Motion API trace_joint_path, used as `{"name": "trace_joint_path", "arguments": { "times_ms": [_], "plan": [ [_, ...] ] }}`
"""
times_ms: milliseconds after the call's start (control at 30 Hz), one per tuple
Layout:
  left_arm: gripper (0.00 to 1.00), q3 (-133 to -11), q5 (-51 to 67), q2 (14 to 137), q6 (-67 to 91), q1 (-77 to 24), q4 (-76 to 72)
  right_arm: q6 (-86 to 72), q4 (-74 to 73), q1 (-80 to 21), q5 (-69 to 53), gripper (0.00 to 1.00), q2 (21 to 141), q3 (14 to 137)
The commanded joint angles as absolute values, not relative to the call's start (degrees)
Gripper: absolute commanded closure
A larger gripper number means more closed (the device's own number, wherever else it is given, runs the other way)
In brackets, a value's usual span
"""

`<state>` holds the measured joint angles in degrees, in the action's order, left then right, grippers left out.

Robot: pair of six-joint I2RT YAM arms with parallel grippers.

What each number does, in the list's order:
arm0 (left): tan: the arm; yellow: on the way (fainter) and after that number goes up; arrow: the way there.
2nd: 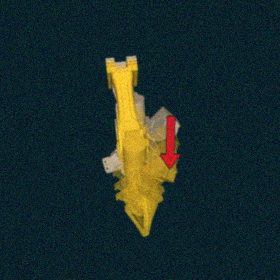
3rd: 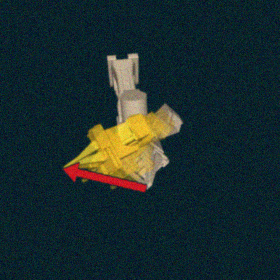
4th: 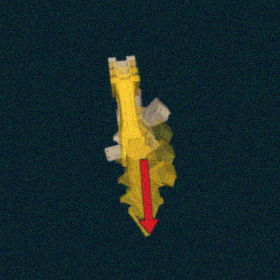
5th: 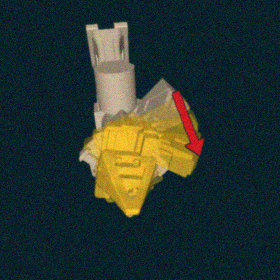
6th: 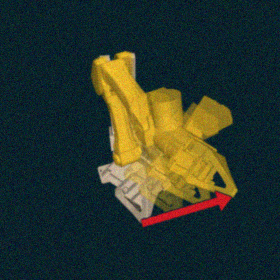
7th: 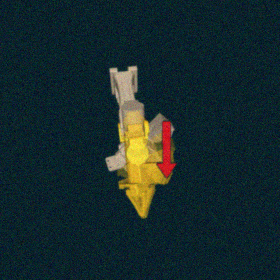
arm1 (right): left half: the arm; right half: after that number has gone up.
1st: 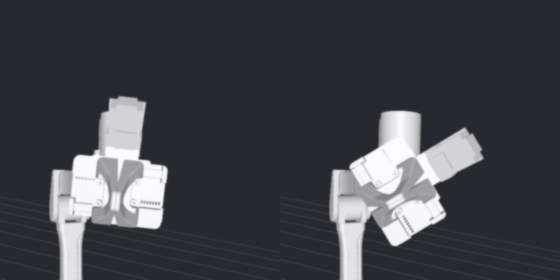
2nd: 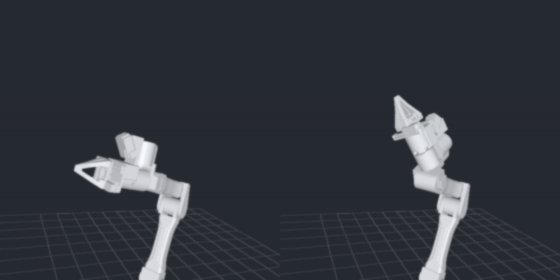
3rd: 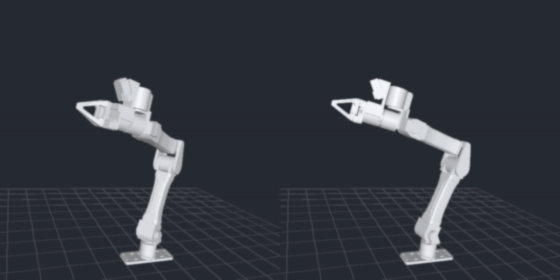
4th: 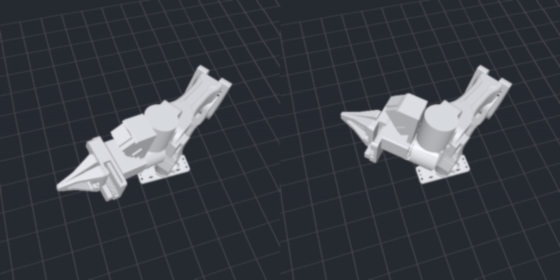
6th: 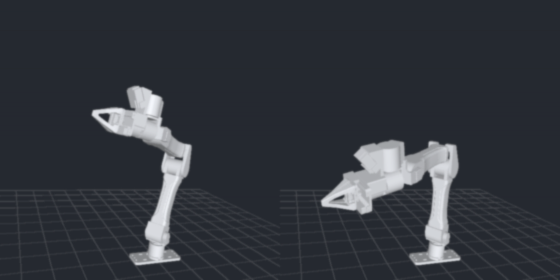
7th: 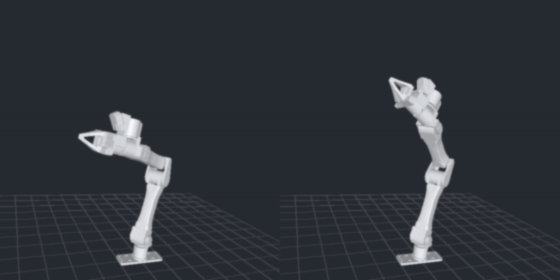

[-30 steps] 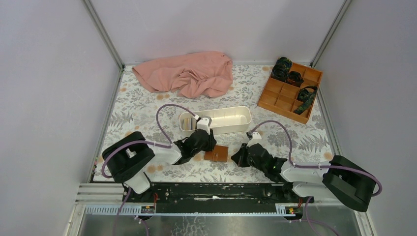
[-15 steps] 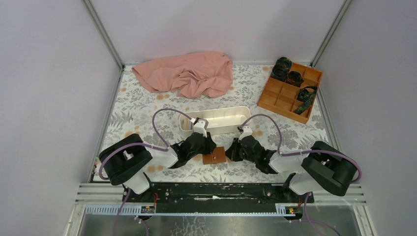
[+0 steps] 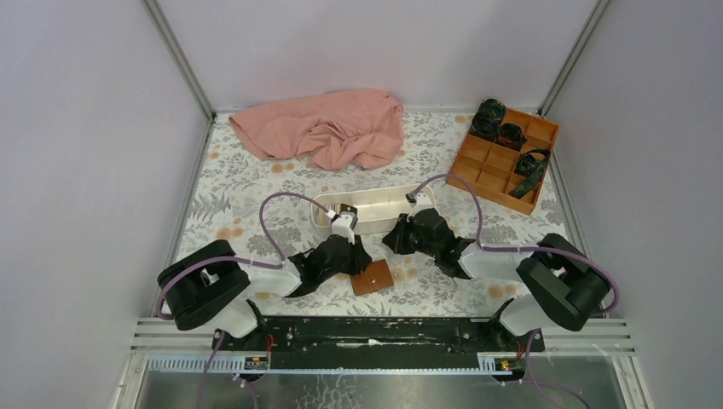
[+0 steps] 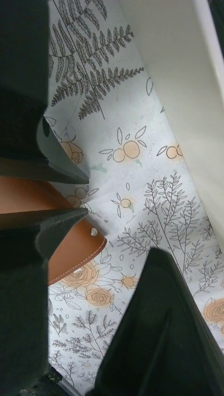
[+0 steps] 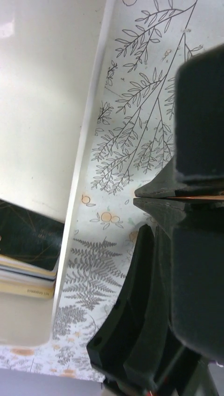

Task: Take the credit cards out of the card holder

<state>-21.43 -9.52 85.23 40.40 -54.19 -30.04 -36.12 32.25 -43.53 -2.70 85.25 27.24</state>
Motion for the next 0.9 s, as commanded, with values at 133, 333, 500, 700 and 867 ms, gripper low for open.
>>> {"name": "trace_joint_path", "arguments": {
  "times_ms": [133,333,500,700,867],
  "plan": [
    [0.66,-23.18,-12.71,84.71,38.38,-54.45,-23.49,-31.98,22.83,-43.24,-2.06,1.00,67.97,24.15],
    [0.64,-26.60,-12.92,87.89,37.08,-54.41,-23.49,-37.88,20.25,-48.81,-2.37,1.00,54.88,13.67],
    [0.63,-29.08,-12.48,90.95,36.16,-53.95,-23.52,-42.63,19.23,-61.97,5.99,1.00,54.76,11.19],
    [0.62,-29.07,-13.19,89.97,35.60,-53.56,-22.44,-46.47,26.91,-63.72,8.06,1.00,62.64,7.62],
    [0.62,-27.00,-14.86,88.01,35.49,-53.38,-20.83,-47.24,33.88,-63.75,7.93,1.00,71.93,8.09]
  ]
}}
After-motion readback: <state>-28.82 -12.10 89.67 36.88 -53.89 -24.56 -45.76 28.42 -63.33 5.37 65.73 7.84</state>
